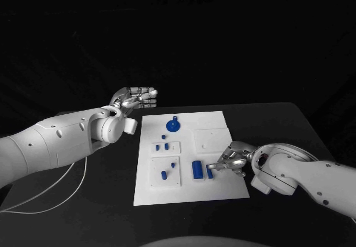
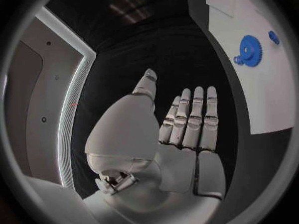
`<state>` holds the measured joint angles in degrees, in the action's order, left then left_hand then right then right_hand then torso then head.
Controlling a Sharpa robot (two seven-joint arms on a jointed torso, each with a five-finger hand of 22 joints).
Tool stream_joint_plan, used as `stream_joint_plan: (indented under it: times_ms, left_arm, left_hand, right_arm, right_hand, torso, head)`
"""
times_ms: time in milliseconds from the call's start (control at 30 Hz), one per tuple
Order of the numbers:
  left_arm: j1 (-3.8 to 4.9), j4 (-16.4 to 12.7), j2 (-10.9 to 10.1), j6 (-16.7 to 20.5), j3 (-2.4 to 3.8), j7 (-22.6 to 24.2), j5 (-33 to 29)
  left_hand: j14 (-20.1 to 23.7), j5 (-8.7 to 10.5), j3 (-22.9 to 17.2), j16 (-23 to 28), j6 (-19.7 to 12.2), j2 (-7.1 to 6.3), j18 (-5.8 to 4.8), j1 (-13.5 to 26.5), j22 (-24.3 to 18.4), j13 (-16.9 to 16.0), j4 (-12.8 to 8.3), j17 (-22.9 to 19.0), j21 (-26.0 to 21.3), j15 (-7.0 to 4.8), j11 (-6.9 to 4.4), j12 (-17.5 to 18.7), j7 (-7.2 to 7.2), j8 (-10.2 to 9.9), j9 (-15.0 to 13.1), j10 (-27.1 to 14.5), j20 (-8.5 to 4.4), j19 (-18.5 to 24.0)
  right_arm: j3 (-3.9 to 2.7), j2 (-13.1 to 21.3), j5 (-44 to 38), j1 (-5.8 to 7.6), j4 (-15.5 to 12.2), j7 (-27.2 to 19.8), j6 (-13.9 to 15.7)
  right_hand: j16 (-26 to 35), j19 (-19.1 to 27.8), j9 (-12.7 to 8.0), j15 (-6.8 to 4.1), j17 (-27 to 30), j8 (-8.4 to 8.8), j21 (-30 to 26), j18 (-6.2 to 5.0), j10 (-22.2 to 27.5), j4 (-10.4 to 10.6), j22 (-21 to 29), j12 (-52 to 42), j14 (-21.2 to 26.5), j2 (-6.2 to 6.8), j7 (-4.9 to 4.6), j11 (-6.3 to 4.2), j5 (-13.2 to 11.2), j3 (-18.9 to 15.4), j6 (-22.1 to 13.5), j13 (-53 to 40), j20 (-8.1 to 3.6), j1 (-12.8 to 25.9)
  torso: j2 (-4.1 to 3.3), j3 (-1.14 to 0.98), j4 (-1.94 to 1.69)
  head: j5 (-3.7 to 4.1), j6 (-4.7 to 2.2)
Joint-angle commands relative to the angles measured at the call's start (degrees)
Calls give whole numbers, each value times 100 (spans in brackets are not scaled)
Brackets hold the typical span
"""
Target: Assemble the parts on the task board
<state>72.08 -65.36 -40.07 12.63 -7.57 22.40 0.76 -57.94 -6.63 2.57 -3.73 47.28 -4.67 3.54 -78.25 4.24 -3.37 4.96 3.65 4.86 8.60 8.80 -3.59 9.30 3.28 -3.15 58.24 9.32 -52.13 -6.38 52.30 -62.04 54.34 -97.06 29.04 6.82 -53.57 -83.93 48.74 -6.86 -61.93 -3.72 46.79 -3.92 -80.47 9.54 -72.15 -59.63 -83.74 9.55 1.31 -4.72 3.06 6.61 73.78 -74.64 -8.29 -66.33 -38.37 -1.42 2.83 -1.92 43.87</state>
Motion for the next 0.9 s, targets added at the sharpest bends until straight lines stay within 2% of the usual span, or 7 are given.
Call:
stream_joint_plan:
  times_ms: [33, 67, 200, 400, 633, 700, 900]
  left_arm:
    - [2, -8, 4, -81, 4, 33, 20]
    - [2, -8, 4, -81, 4, 33, 20]
    - [2, -7, 5, -85, 4, 35, 22]
    - [2, -6, 4, -89, 4, 34, 24]
    - [1, -6, 3, -97, 3, 32, 25]
    - [1, -5, 2, -98, 3, 31, 25]
    - [1, -4, -1, -98, 3, 28, 25]
  left_hand:
    - [11, 18, 4, 32, 41, 18, -15, -3, -5, 5, 17, -9, -18, 22, -9, 25, 3, -4, -2, -5, -19, -8]
    - [11, 18, 4, 32, 41, 18, -15, -3, -5, 5, 17, -9, -18, 22, -9, 25, 3, -4, -2, -5, -19, -8]
    - [11, 18, 4, 32, 41, 18, -15, -3, -5, 5, 17, -9, -18, 22, -9, 25, 3, -4, -2, -5, -19, -8]
    - [11, 18, 4, 32, 41, 18, -15, -3, -5, 5, 17, -9, -18, 22, -9, 25, 3, -4, -2, -5, -19, -8]
    - [10, 18, 8, 31, 38, 13, -17, -10, -4, 5, 13, -9, -18, 19, -10, 25, 0, -5, -1, -4, -18, -6]
    - [10, 18, 8, 31, 38, 13, -17, -10, -4, 5, 13, -9, -18, 19, -10, 25, 0, -5, -1, -4, -18, -6]
    - [11, 19, 9, 31, 43, 17, -17, -6, -4, 5, 17, -8, -18, 19, -11, 24, 1, -4, -2, -4, -18, -4]
  right_arm:
    - [-3, 54, 27, -25, -61, -127, -486]
    - [-3, 69, 29, -36, -76, -126, -519]
    - [-4, 106, 0, -73, -114, -100, -555]
    - [-4, 112, -39, -132, -113, -52, -555]
    - [-4, 68, -57, -195, -82, -8, -463]
    - [-4, 57, -59, -203, -67, 4, -411]
    - [-4, 34, -67, -213, -22, 29, -303]
  right_hand:
    - [26, -320, 7, -27, -6, -4, 39, 38, -14, -93, -4, 31, 0, -5, -21, 18, -23, 20, 8, -2, -19, -86]
    - [29, -319, 1, -26, -6, -1, 32, 41, -15, -232, -7, 32, 0, -48, -18, 18, -23, 24, 10, -2, -19, -68]
    - [24, -321, 4, -24, -9, -5, 31, 44, -25, -350, -10, 22, -4, -129, -4, 14, -9, 103, 31, -4, -13, -71]
    - [13, -322, 61, -22, 8, 1, 38, 40, -33, -541, -19, 7, -4, -173, 10, 11, 25, 245, 31, 7, -6, -20]
    - [4, -323, 66, -22, 12, -1, 37, 39, -33, -568, -20, 1, -3, -176, 12, 9, 61, 273, 35, 11, -5, 6]
    - [7, -323, 80, -25, 19, -2, 29, 37, -37, -545, -16, -5, -2, -195, 15, 6, 74, 291, 41, 11, -7, 39]
    - [4, -324, 163, -31, 39, -1, 32, 38, -37, -542, -14, -8, 1, -249, 27, -1, 185, 320, 39, 21, -14, 125]
  torso:
    - [-2, -1, 0]
    - [-1, -3, 2]
    - [0, 0, 2]
    - [-2, 0, -3]
    - [-3, 2, -6]
    - [-3, 2, -6]
    - [-2, 4, -8]
  head:
    - [2, 12]
    - [5, 11]
    - [6, 21]
    - [9, 22]
    - [6, 31]
    - [-1, 53]
    - [1, 49]
